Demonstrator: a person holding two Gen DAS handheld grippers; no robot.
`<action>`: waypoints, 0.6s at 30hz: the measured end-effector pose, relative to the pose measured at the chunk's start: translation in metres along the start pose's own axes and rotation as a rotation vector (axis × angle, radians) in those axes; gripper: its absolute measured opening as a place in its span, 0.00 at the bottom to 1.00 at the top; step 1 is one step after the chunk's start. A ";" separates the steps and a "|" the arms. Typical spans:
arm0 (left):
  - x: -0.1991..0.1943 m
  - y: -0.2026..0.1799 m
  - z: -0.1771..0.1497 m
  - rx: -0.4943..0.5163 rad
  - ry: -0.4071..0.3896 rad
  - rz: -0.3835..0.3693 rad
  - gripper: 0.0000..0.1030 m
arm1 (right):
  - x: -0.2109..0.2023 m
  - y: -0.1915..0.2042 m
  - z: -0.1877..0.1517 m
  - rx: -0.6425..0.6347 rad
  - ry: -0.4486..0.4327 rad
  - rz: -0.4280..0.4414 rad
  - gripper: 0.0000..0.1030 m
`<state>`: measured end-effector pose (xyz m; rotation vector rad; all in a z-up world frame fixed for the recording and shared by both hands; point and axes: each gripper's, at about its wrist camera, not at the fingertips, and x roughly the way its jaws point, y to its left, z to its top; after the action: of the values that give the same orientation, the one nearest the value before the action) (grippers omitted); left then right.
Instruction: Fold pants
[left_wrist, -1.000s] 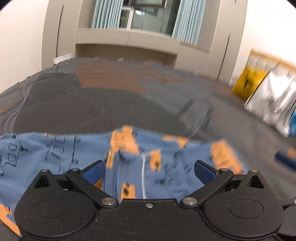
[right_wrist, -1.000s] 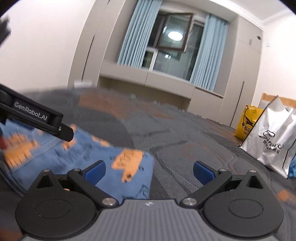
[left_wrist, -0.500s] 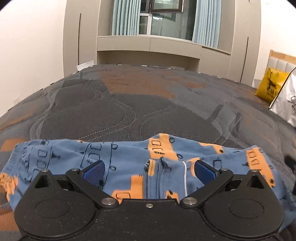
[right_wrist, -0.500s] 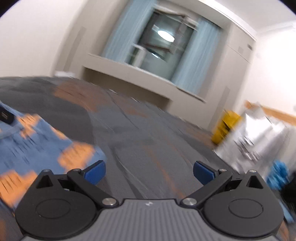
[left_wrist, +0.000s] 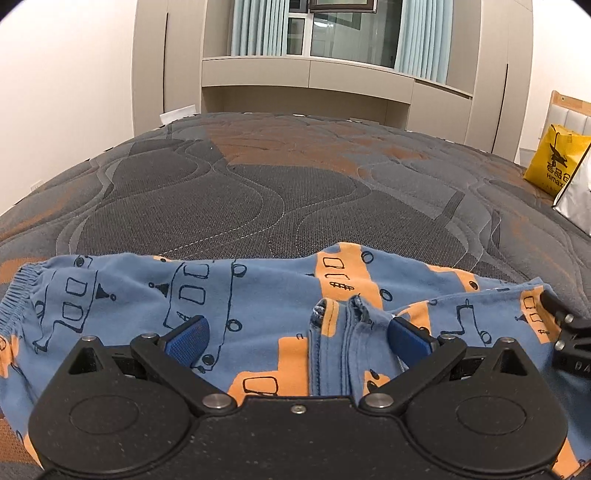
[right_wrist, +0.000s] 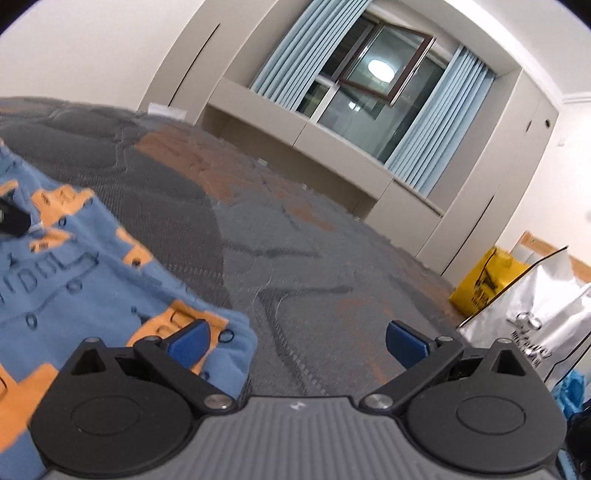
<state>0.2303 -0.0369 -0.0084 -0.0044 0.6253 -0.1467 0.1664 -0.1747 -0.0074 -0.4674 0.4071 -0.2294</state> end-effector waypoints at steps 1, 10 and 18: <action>0.000 -0.001 0.000 0.001 0.000 0.001 1.00 | -0.003 -0.002 0.003 0.014 -0.011 -0.002 1.00; -0.009 0.009 0.001 -0.030 0.001 -0.037 0.99 | 0.004 -0.002 0.006 0.002 0.032 0.033 1.00; -0.083 0.072 -0.007 -0.104 -0.105 -0.064 0.99 | -0.033 0.004 0.053 0.005 -0.081 0.156 1.00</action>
<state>0.1698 0.0465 0.0306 -0.1320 0.5272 -0.1745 0.1600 -0.1405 0.0448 -0.4366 0.3622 -0.0603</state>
